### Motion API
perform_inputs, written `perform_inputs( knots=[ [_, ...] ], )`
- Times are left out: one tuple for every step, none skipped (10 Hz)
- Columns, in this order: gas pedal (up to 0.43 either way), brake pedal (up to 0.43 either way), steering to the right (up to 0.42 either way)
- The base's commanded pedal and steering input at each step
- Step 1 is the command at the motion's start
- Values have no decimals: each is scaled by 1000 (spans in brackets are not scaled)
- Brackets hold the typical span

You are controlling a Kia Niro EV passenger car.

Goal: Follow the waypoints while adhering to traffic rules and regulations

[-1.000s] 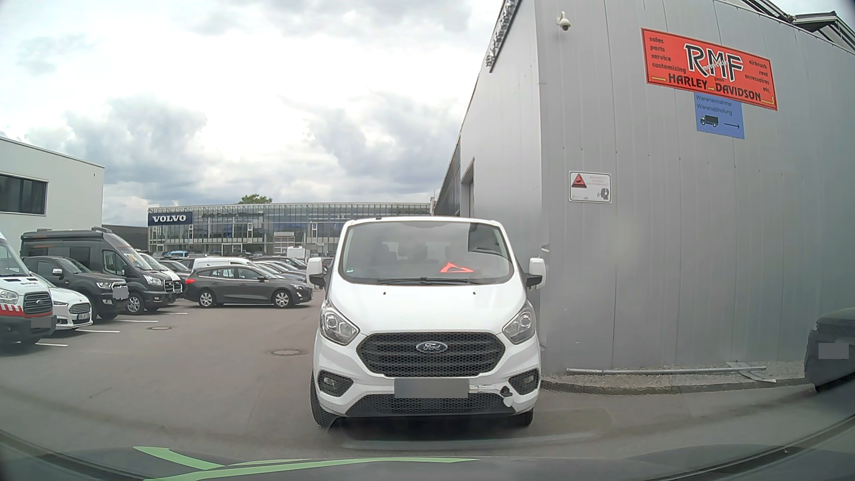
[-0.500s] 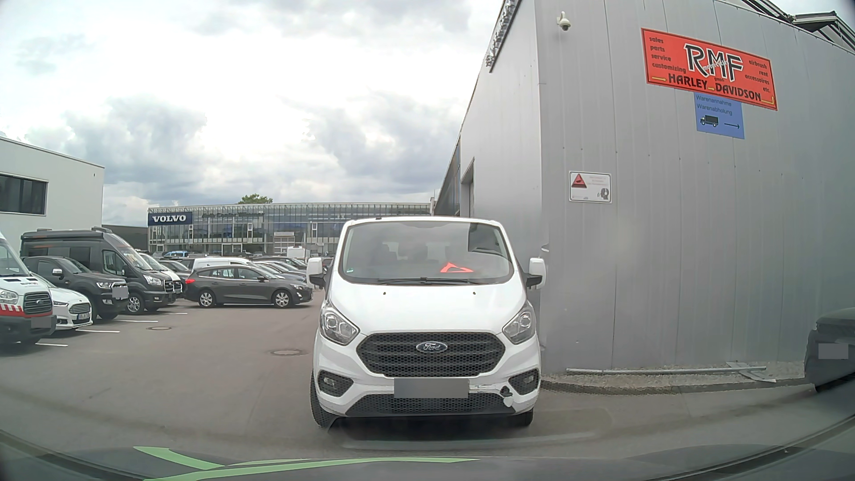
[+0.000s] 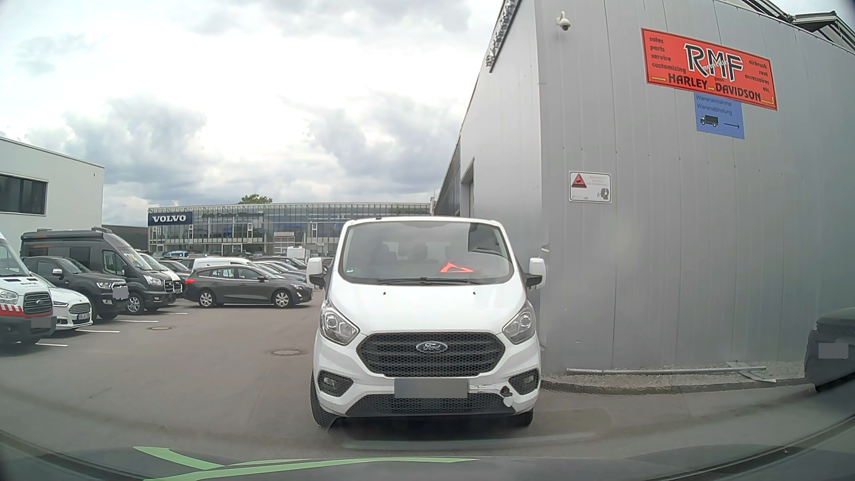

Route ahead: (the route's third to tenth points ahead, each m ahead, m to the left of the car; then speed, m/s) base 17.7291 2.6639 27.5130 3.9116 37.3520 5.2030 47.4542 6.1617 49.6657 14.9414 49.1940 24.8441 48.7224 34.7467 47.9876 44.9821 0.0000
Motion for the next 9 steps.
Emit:
perform_inputs(
  knots=[
    [0, 415, -462],
    [0, 409, -462],
    [0, 409, -462],
    [0, 415, -462],
    [0, 415, -462],
    [0, 415, -462],
    [0, 415, -462],
    [0, 415, -462],
    [0, 415, -462]
  ],
)
